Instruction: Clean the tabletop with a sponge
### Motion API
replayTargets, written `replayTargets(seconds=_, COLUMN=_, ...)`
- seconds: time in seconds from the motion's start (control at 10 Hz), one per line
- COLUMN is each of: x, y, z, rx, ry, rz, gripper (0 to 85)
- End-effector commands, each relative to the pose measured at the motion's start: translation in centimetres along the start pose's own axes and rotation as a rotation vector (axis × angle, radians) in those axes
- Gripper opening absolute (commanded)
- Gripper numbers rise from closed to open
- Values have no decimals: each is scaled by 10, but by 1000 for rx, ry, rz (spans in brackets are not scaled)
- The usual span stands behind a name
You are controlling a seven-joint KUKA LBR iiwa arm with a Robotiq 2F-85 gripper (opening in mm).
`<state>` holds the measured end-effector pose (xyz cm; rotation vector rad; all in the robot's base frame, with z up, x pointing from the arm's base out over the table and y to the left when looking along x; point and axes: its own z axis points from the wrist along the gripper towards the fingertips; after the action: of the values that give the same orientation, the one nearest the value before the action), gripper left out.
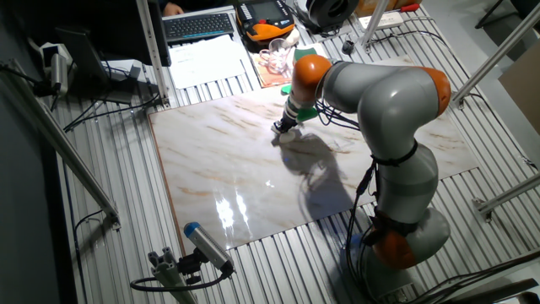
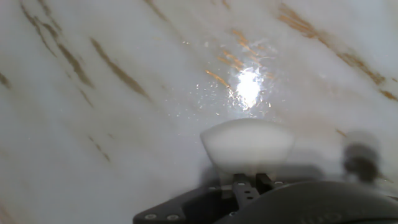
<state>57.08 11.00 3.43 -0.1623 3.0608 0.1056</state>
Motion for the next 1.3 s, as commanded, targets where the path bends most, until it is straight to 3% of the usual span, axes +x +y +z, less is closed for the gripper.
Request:
replayTargets(seconds=0.0, x=0, y=-1, z=1, rx=15, ry=7, rz=8, gripper=0)
replayTargets(seconds=0.5, x=-8, y=-32, z=-1, rx=12, ry=46, rz=9, gripper=0)
replayTargets(seconds=0.6, x=-8, y=-36, z=-5, rx=23, ry=53, rz=11, gripper=0)
replayTargets(seconds=0.9, x=-6, y=-40, z=-9, rx=46, ry=57, rz=12, gripper=0)
replayTargets(seconds=1.2, x=-7, y=-39, z=-7, rx=32, ry=66, rz=28, gripper=0)
